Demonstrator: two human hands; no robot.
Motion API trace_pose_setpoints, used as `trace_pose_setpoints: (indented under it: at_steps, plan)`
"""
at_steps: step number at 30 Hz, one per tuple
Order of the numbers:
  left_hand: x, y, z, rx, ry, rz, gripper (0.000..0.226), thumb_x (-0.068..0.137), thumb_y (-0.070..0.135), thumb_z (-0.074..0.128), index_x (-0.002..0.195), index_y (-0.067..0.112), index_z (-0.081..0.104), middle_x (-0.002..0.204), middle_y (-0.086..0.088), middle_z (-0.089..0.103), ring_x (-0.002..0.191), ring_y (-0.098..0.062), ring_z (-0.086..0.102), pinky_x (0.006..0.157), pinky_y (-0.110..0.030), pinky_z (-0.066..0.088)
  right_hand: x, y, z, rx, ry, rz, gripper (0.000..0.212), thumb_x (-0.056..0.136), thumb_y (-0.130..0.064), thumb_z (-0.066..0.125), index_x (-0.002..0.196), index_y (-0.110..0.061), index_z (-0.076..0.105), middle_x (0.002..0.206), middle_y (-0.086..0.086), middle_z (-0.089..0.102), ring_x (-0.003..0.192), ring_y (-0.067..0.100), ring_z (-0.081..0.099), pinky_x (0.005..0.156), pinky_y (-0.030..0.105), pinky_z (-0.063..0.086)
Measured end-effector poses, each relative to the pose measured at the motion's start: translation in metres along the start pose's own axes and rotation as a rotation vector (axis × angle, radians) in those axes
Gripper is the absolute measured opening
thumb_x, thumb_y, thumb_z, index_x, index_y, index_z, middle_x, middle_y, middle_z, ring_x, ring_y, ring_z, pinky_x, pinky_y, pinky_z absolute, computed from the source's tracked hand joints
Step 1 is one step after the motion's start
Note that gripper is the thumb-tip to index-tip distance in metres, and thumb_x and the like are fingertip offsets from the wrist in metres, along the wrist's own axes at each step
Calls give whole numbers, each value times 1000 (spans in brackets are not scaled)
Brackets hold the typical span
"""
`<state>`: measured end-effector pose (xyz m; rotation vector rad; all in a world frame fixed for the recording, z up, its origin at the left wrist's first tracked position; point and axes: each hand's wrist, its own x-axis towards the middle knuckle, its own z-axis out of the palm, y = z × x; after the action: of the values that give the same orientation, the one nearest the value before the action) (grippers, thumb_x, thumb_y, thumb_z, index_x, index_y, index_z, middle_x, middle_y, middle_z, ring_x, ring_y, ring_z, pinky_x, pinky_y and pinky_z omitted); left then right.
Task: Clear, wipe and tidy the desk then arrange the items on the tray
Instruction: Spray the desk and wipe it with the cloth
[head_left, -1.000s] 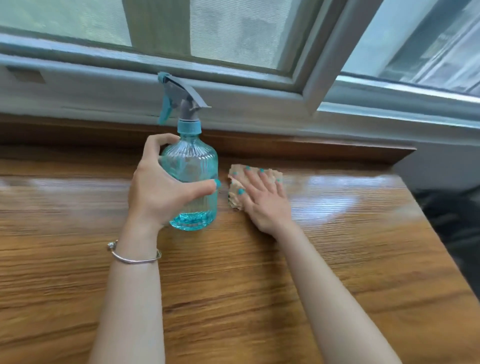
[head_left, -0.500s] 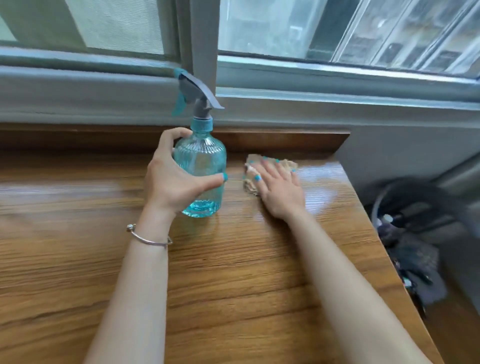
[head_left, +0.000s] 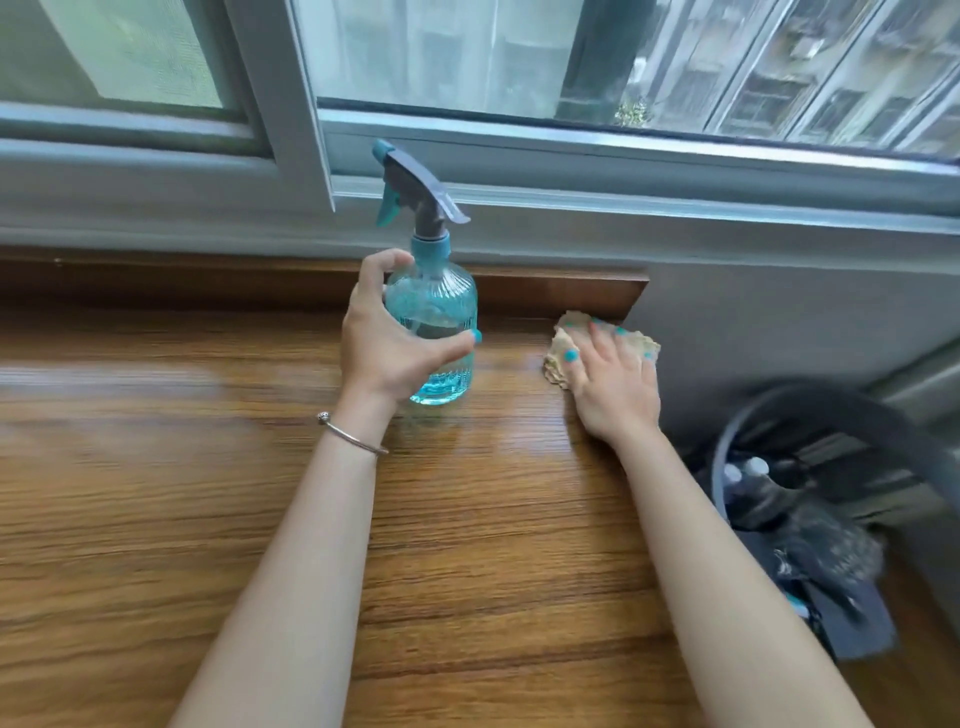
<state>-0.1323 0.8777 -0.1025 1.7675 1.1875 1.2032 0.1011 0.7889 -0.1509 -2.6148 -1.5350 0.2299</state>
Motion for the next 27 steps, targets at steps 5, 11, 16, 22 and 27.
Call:
trace_pose_setpoints:
  at_steps: [5,11,16,22,27]
  plan:
    - [6,-6,13,28,2,50,82,51,32,90,119,27,45,118,6,53,106,-15,53,88,-30,50,3,-17,5,16,29,-26,49,103,-45,17,152,-42,15,163,-8,13,150,19,6,119,49,8]
    - [11,-17,18,45,-65,133,82,56,24,89,122,20,40,123,-2,48,111,-19,52,93,-39,50,-55,9,18,3,-15,-194,55,94,-57,2,149,-54,5,162,-17,4,150,13,-1,119,45,2]
    - [17,-18,17,107,-41,105,84,57,34,88,123,28,37,122,1,44,115,-21,45,92,-33,45,-3,8,5,-1,-56,-222,48,102,-51,12,150,-52,8,163,-15,6,150,13,-2,120,43,-1]
    - [-13,3,16,342,93,-19,110,63,40,85,149,13,22,150,-17,18,136,-33,23,112,-40,24,-31,2,12,-36,-55,-252,50,101,-50,12,150,-51,6,163,-15,3,150,14,-4,119,45,-2]
    - [-96,20,26,203,43,-177,85,83,37,66,150,12,19,155,-10,19,140,-20,18,114,-38,13,-57,20,8,-13,-148,-438,43,96,-59,6,135,-73,-7,160,-26,0,149,7,-8,117,36,-9]
